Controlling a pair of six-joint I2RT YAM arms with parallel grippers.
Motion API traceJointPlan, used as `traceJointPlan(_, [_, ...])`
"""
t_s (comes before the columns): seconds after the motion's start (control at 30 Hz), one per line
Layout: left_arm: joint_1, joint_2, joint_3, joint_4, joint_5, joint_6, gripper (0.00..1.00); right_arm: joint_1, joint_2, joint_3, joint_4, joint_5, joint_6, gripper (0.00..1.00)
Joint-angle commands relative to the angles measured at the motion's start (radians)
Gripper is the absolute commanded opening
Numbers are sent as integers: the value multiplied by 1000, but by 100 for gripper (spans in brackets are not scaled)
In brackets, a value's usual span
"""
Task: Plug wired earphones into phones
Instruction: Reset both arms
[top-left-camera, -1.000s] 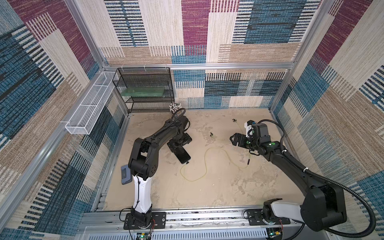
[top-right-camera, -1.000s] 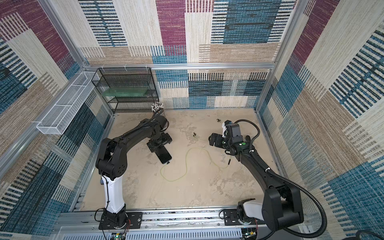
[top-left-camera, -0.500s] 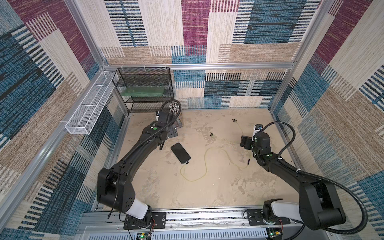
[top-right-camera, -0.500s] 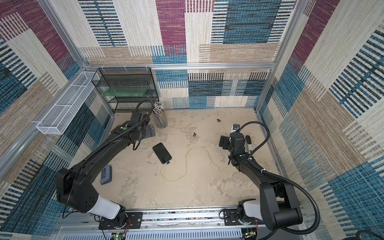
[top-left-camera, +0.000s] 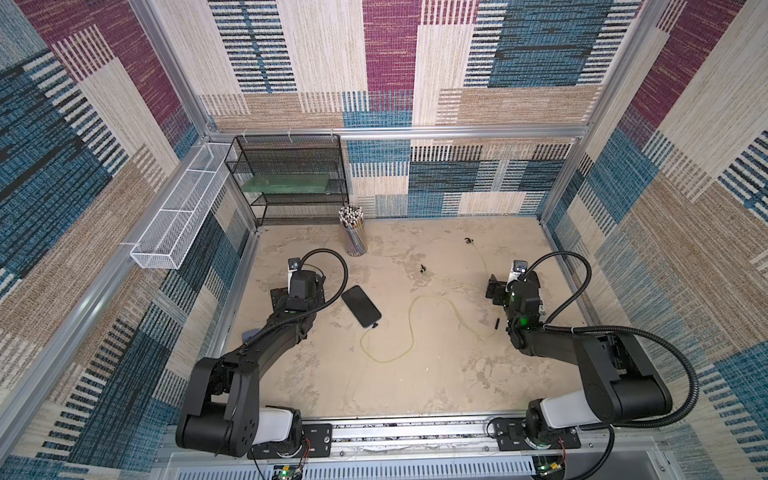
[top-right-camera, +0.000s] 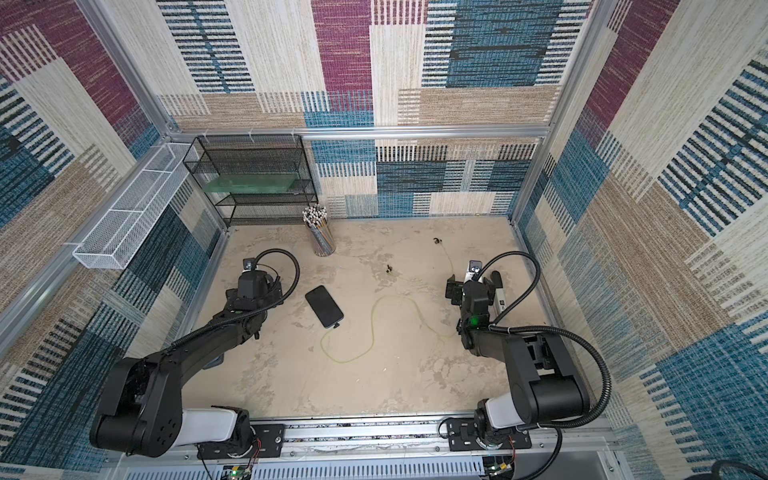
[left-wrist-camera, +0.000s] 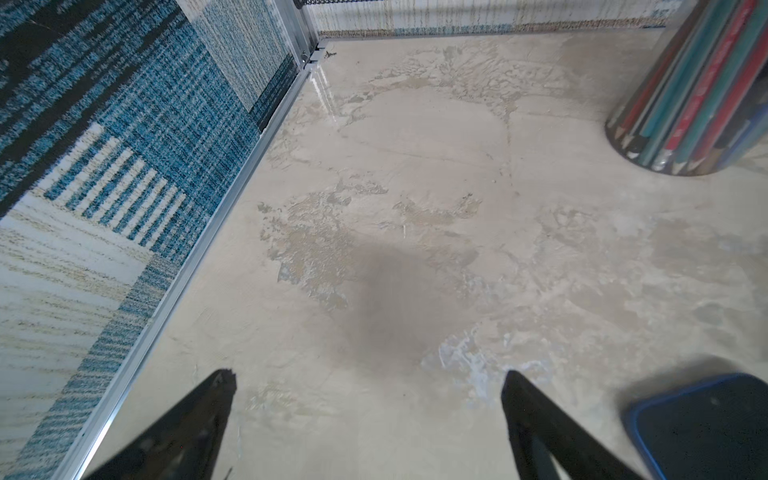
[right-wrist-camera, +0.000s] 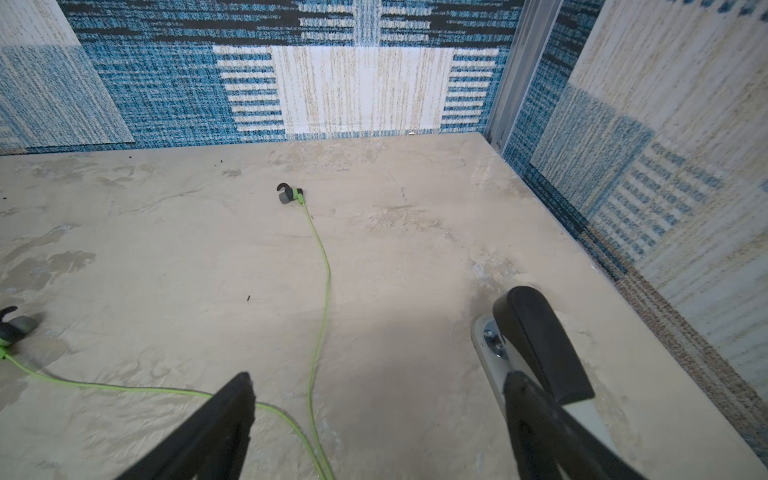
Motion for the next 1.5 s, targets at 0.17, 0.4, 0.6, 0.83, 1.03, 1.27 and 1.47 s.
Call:
traceJointPlan(0.17, [67, 15, -63, 365, 119, 104, 100, -64, 39, -134, 430, -78, -12, 95])
traceJointPlan(0.4, [74, -33, -103, 372, 230, 104, 100, -100, 48, -126, 384, -97, 57, 95])
traceJointPlan(0.6, [73, -115, -176, 371, 224, 70, 100, -101, 52, -133, 407, -104, 49, 95])
traceJointPlan(0.83, [73, -138, -233, 415, 188, 116, 99, -101, 56, -137, 419, -103, 45, 95])
traceJointPlan(1.03, [99, -32, -237, 498, 175, 85, 99, -101, 56, -137, 419, -104, 45, 95])
traceJointPlan(1.27, [102, 110, -222, 582, 218, 100, 99, -101, 56, -136, 420, -103, 45, 95])
traceJointPlan(1.47, [110, 167, -223, 655, 223, 100, 96, -101, 58, -136, 421, -104, 44, 95])
